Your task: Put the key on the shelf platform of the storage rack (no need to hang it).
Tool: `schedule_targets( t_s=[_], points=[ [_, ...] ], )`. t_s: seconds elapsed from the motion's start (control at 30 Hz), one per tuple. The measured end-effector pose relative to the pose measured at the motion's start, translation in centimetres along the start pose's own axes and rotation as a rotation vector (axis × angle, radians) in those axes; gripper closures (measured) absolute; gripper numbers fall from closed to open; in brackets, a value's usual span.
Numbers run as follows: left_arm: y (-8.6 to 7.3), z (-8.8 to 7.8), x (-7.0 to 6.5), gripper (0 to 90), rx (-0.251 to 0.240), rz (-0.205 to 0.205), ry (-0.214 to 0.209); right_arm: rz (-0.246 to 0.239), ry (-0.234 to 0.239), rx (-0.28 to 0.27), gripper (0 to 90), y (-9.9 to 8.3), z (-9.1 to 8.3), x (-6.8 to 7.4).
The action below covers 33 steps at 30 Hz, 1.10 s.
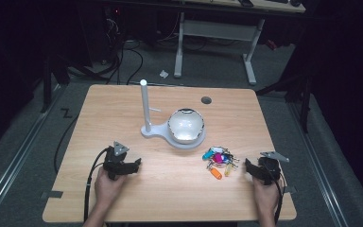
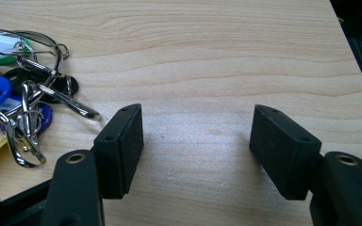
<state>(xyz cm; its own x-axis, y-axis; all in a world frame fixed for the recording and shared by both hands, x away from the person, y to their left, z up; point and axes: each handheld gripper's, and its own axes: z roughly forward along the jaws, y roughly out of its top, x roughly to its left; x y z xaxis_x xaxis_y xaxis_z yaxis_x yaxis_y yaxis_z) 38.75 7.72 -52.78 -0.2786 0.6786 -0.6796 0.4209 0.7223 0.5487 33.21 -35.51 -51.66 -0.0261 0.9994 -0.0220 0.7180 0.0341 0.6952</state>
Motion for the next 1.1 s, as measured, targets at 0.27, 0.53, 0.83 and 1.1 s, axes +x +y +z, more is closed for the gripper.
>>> schedule_targets(
  t_s=[0.27, 0.53, 0.83, 1.1],
  points=[
    [0.00, 0.00, 0.01, 21.0, 0.000, 0.001, -0.001, -0.004, 0.002, 0.000, 35.1, -0.02, -0.02, 0.02],
    [0.00, 0.00, 0.01, 21.0, 0.000, 0.002, -0.001, -0.004, 0.002, 0.000, 35.0, -0.02, -0.01, 0.03],
    [0.00, -0.01, 0.02, 21.0, 0.001, 0.003, -0.001, 0.003, -0.003, -0.002, 35.1, -0.09, -0.07, 0.22],
    [0.01, -0.01, 0.07, 21.0, -0.001, 0.011, -0.005, -0.002, -0.002, 0.001, 33.4, -0.10, -0.08, 0.28]
  ],
)
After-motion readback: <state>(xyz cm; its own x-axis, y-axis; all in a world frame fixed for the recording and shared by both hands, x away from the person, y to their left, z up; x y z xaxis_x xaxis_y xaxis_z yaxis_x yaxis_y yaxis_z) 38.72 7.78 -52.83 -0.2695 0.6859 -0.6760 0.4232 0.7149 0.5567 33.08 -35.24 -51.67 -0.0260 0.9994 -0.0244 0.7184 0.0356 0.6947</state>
